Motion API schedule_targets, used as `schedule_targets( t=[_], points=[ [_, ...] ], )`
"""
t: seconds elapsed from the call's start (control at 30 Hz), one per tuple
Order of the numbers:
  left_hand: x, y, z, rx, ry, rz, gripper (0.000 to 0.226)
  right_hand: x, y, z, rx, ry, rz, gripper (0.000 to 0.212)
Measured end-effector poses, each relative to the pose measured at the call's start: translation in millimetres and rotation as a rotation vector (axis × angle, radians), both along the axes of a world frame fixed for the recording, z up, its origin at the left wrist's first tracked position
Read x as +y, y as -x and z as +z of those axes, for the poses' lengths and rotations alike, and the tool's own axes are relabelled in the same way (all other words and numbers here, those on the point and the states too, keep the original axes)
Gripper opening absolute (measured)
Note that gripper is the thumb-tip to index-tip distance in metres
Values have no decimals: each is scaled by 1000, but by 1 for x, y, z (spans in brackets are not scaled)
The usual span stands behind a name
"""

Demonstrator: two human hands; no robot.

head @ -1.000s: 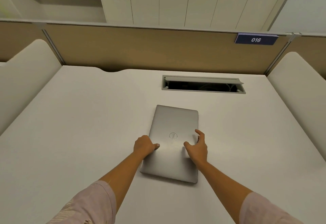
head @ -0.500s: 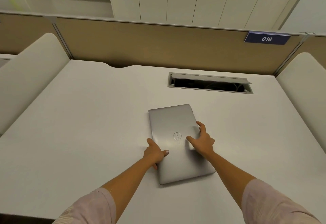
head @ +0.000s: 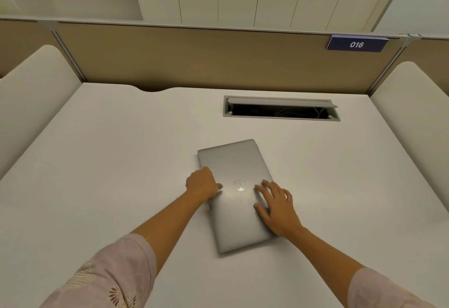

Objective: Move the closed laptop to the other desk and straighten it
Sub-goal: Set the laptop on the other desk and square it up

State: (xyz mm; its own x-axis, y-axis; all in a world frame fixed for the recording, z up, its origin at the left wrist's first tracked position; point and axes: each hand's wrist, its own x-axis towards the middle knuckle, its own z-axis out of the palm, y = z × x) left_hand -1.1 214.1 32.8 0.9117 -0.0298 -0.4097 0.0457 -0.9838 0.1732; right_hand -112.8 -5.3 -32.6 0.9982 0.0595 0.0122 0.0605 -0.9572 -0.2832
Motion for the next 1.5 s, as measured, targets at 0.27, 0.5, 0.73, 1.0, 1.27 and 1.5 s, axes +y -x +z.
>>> schedule_targets(
  t=[0.27,0.5,0.73,1.0,1.27,1.5],
  points=[
    [0,-45,-4,11,115,-133,92,-16,36,-7,70,84,279,67],
    [-2,-73,-13,75,61,-128,118,-24,38,-2,92,63,381,83],
    [-1,-88,-19,73,59,-159,113,-30,38,-4,45,164,454,76],
    [5,-87,-14,37,124,-53,109,-56,28,-10,7,297,470,61],
    [7,-72,-21,-27,126,138,108,-92,-4,13,66,237,160,52],
    [14,-64,-23,5,111,224,113,-97,-5,5,61,31,-93,53]
  ],
)
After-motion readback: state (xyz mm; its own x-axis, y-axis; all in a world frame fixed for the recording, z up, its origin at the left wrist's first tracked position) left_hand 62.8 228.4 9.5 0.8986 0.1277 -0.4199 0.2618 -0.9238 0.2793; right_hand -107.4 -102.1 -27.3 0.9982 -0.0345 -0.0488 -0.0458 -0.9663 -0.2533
